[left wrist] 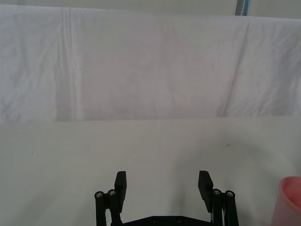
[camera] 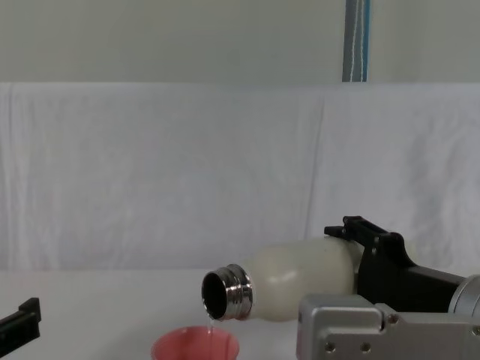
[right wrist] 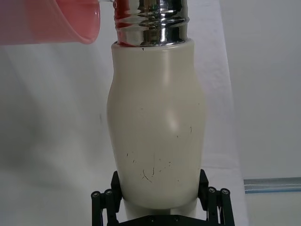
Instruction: Grasp the thermos with one hand and pour water into the cup lid.
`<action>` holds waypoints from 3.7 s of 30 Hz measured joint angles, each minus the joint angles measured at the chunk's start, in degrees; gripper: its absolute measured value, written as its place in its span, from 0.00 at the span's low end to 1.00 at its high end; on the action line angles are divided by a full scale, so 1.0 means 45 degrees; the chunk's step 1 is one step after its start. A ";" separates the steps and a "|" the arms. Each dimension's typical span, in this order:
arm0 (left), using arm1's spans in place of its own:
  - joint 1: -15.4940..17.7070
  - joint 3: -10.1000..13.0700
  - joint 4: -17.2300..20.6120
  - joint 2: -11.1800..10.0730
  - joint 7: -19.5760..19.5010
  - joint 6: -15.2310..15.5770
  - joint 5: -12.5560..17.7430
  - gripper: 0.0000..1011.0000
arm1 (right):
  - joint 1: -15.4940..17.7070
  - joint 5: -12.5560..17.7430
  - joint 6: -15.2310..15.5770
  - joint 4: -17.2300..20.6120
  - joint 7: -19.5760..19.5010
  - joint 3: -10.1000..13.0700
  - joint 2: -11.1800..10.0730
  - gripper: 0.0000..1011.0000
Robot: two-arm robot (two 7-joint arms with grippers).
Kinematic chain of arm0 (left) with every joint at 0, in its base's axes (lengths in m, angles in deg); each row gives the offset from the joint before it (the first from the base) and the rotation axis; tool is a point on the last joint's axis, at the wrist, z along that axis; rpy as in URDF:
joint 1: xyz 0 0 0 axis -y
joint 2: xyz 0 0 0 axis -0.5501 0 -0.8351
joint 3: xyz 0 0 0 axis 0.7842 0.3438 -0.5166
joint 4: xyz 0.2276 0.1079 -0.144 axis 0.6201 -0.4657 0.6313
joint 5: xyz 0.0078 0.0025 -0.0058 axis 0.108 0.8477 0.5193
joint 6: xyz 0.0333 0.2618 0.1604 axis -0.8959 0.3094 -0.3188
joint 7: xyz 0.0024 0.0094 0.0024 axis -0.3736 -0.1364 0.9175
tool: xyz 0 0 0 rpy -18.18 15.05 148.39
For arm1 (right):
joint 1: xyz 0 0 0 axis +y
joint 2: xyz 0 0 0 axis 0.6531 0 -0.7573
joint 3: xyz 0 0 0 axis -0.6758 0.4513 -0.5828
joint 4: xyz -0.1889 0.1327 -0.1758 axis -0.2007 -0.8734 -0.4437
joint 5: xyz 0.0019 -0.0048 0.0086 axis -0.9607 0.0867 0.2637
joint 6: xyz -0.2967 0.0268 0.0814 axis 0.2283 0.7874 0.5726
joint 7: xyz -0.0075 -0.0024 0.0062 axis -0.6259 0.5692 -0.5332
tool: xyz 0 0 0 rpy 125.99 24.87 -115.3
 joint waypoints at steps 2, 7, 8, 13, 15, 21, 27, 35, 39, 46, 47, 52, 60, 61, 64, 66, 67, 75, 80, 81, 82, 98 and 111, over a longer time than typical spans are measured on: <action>0.0000 0.0000 0.0000 0.0000 0.0000 0.0000 0.0000 0.99 | -0.0002 0.0000 -0.0004 -0.0004 0.0000 -0.0002 0.0000 0.94; 0.0000 0.0000 0.0000 0.0000 0.0000 0.0000 0.0000 0.99 | -0.0006 0.0002 0.0007 -0.0008 0.0000 -0.0004 0.0001 0.94; 0.0000 0.0000 0.0000 0.0001 0.0000 0.0000 -0.0001 0.99 | -0.0006 0.0002 0.0010 -0.0008 0.0000 -0.0005 0.0001 0.94; 0.0000 0.0000 0.0000 0.0000 -0.0001 0.0000 -0.0001 0.99 | -0.0006 0.0002 0.0025 -0.0008 0.0000 -0.0006 0.0005 0.94; 0.0000 0.0000 0.0000 0.0000 -0.0001 0.0000 0.0000 0.99 | -0.0006 0.0002 0.0026 -0.0008 0.0001 -0.0006 0.0005 0.94; 0.0000 0.0000 0.0000 0.0001 0.0000 0.0000 0.0000 0.99 | -0.0004 0.0002 0.0027 -0.0019 0.0001 -0.0005 0.0007 0.94; 0.0000 0.0000 0.0000 0.0000 -0.0001 0.0000 -0.0001 0.99 | -0.0028 0.0002 0.0018 -0.0038 -0.0003 -0.0004 0.0012 0.94; 0.0000 0.0000 0.0000 0.0000 0.0000 0.0000 -0.0001 0.99 | -0.0040 0.0001 0.0018 -0.0043 -0.0014 -0.0004 0.0018 0.94; 0.0000 0.0000 0.0000 0.0000 0.0000 0.0000 -0.0001 0.99 | -0.0043 0.0001 0.0016 -0.0043 -0.0014 -0.0004 0.0018 0.94; 0.0000 0.0000 0.0000 0.0001 0.0000 0.0000 0.0000 0.99 | -0.0046 0.0001 0.0010 -0.0043 -0.0019 -0.0004 0.0013 0.94; 0.0001 0.0000 0.0000 0.0000 0.0000 -0.0001 0.0000 0.99 | -0.0046 0.0001 0.0010 -0.0043 -0.0019 -0.0004 0.0013 0.94; 0.0000 0.0001 0.0000 0.0001 0.0000 0.0000 -0.0001 0.99 | -0.0045 0.0000 0.0009 -0.0051 -0.0033 -0.0005 0.0014 0.94; 0.0000 0.0000 0.0000 0.0000 -0.0001 0.0000 -0.0001 0.99 | -0.0010 0.0000 0.0013 -0.0051 -0.0044 -0.0007 0.0015 0.94; 0.0000 0.0000 0.0000 0.0000 0.0000 -0.0001 -0.0001 0.99 | -0.0006 0.0003 0.0012 -0.0050 -0.0045 -0.0005 0.0016 0.94; 0.0000 0.0000 0.0000 0.0000 -0.0001 0.0000 -0.0001 0.99 | 0.0001 0.0043 -0.0004 -0.0048 -0.0037 0.0002 0.0021 0.94; 0.0000 0.0000 0.0000 0.0000 -0.0001 0.0000 0.0000 0.99 | 0.0002 0.0067 -0.0014 -0.0048 -0.0018 0.0003 0.0031 0.94; 0.0000 0.0001 0.0000 0.0000 0.0000 0.0000 0.0000 0.99 | 0.0003 0.0089 -0.0022 -0.0047 -0.0001 0.0005 0.0036 0.94; 0.0001 0.0000 0.0000 0.0000 0.0000 0.0000 -0.0001 0.99 | 0.0025 0.0240 -0.0058 -0.0051 0.0033 0.0053 0.0074 0.94; 0.0000 0.0000 0.0000 0.0000 0.0000 0.0000 0.0000 0.99 | 0.0078 0.0498 -0.0136 -0.0042 0.0124 0.0153 0.0116 0.94; 0.0000 0.0001 0.0000 0.0000 0.0000 0.0000 -0.0001 0.99 | 0.0089 0.0546 -0.0147 -0.0033 0.0134 0.0169 0.0121 0.94; 0.0000 0.0001 0.0000 0.0000 0.0000 0.0000 -0.0001 0.99 | 0.0110 0.0648 -0.0171 -0.0014 0.0162 0.0211 0.0136 0.94; 0.0001 0.0000 0.0000 0.0000 0.0000 0.0000 -0.0001 0.99 | 0.0529 0.2824 -0.0780 0.0432 0.0768 0.1124 0.0454 0.94; 0.0000 0.0000 0.0000 0.0000 -0.0001 0.0000 0.0000 0.99 | 0.0907 0.4976 -0.1120 0.0754 0.1517 0.2063 0.0831 0.94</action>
